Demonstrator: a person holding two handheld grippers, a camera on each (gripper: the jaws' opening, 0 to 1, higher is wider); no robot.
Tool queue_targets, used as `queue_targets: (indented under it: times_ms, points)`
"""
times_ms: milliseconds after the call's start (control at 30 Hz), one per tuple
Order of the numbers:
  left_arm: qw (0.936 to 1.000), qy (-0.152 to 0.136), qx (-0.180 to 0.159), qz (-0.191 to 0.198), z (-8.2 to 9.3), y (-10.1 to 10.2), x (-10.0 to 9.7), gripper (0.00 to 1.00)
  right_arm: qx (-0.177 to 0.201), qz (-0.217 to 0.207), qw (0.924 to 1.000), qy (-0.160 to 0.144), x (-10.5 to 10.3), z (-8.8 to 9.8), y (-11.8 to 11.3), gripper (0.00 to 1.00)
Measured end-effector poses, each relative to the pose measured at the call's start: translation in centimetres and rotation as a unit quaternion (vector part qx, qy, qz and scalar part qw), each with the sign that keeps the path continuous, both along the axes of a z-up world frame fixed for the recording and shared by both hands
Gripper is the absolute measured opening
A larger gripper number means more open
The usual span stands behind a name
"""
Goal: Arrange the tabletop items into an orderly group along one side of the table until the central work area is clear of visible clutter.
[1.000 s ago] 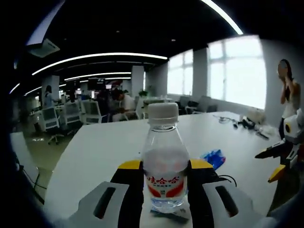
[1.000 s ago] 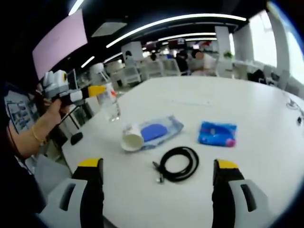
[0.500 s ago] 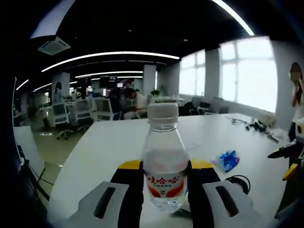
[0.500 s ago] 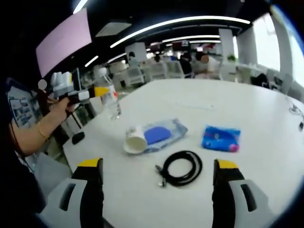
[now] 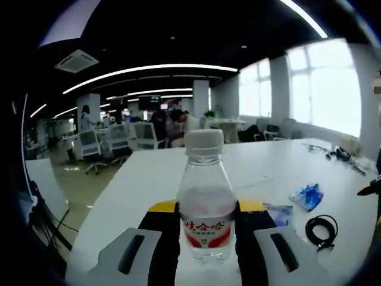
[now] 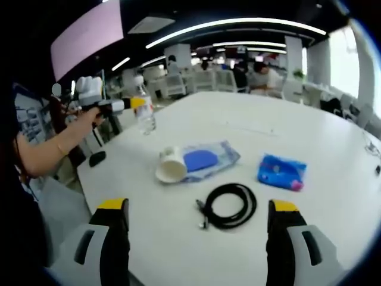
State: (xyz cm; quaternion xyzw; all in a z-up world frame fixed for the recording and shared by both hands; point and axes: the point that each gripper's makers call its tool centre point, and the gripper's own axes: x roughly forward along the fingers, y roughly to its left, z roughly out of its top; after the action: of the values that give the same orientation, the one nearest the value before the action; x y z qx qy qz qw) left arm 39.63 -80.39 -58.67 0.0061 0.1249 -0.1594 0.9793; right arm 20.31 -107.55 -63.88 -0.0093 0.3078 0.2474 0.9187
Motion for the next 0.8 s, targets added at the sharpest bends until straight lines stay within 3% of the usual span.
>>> queue_targets:
  times_ms: [233, 433, 800]
  points:
    - [0.9997, 0.001, -0.005, 0.025, -1.5, 1.7, 1.5, 0.32, -0.013, 0.003, 0.9999, 0.004, -0.1, -0.5, -0.1, 0.95]
    - [0.9987, 0.003, 0.013, 0.048, -2.9, 3.1, 3.0, 0.32, -0.013, -0.006, 0.9998, 0.01, 0.0, -1.1, -0.2, 0.95]
    - [0.996, 0.014, 0.002, 0.088, -5.8, 4.7, 5.0, 0.32, -0.016, -0.018, 0.9992, 0.033, -0.4, -2.6, -0.7, 0.95]
